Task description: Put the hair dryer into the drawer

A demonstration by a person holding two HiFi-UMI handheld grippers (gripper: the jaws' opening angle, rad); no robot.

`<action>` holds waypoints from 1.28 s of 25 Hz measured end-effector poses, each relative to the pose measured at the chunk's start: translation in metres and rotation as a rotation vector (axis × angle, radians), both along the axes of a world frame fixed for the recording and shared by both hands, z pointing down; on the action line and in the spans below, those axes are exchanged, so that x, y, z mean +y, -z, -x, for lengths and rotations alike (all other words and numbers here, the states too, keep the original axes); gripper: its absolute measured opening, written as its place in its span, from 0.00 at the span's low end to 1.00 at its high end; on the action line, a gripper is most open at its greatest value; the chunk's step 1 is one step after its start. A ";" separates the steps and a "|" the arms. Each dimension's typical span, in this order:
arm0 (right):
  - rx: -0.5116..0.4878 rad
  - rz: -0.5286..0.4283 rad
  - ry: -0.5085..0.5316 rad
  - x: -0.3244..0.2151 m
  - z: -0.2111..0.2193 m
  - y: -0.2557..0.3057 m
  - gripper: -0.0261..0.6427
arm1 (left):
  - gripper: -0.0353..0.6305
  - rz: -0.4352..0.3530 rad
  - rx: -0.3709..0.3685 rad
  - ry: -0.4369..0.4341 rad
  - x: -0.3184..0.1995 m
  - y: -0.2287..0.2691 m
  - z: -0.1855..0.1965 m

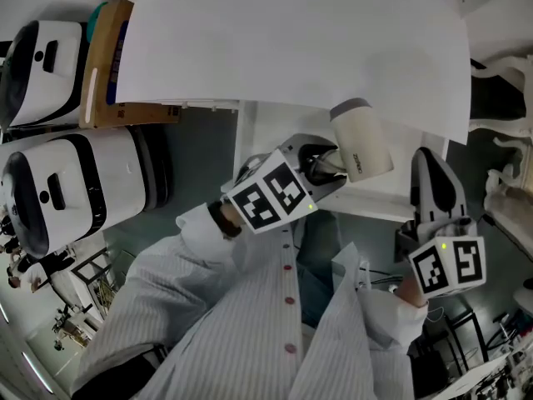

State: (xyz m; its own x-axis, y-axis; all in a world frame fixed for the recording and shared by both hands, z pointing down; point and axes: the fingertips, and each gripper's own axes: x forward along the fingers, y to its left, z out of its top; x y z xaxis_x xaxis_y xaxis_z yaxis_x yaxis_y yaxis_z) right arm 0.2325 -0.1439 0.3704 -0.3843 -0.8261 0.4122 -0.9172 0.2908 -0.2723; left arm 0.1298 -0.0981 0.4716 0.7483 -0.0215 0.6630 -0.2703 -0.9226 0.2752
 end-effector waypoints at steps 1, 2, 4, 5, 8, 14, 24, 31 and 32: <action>-0.002 0.005 -0.003 -0.001 0.001 -0.003 0.06 | 0.38 0.005 -0.016 -0.009 0.001 -0.008 0.002; -0.004 0.010 -0.006 0.000 0.001 -0.007 0.06 | 0.38 0.008 -0.033 -0.019 0.003 -0.016 0.004; -0.011 0.019 -0.012 0.002 -0.002 -0.013 0.06 | 0.38 0.011 -0.062 -0.041 0.009 -0.032 0.003; -0.015 0.025 -0.016 0.005 -0.005 -0.016 0.06 | 0.38 0.015 -0.074 -0.053 0.012 -0.040 0.001; -0.023 0.044 -0.022 0.010 -0.009 -0.026 0.06 | 0.38 0.029 -0.119 -0.089 0.020 -0.064 0.000; -0.034 0.060 -0.024 0.014 -0.009 -0.041 0.06 | 0.38 0.045 -0.204 -0.157 0.029 -0.108 0.003; -0.067 0.103 -0.022 0.024 -0.007 -0.065 0.06 | 0.38 0.042 -0.340 -0.226 0.035 -0.168 0.006; -0.073 0.117 -0.015 0.027 -0.006 -0.072 0.06 | 0.38 0.034 -0.401 -0.260 0.039 -0.193 0.009; -0.074 0.119 -0.015 0.028 -0.006 -0.072 0.06 | 0.38 0.033 -0.405 -0.263 0.040 -0.195 0.009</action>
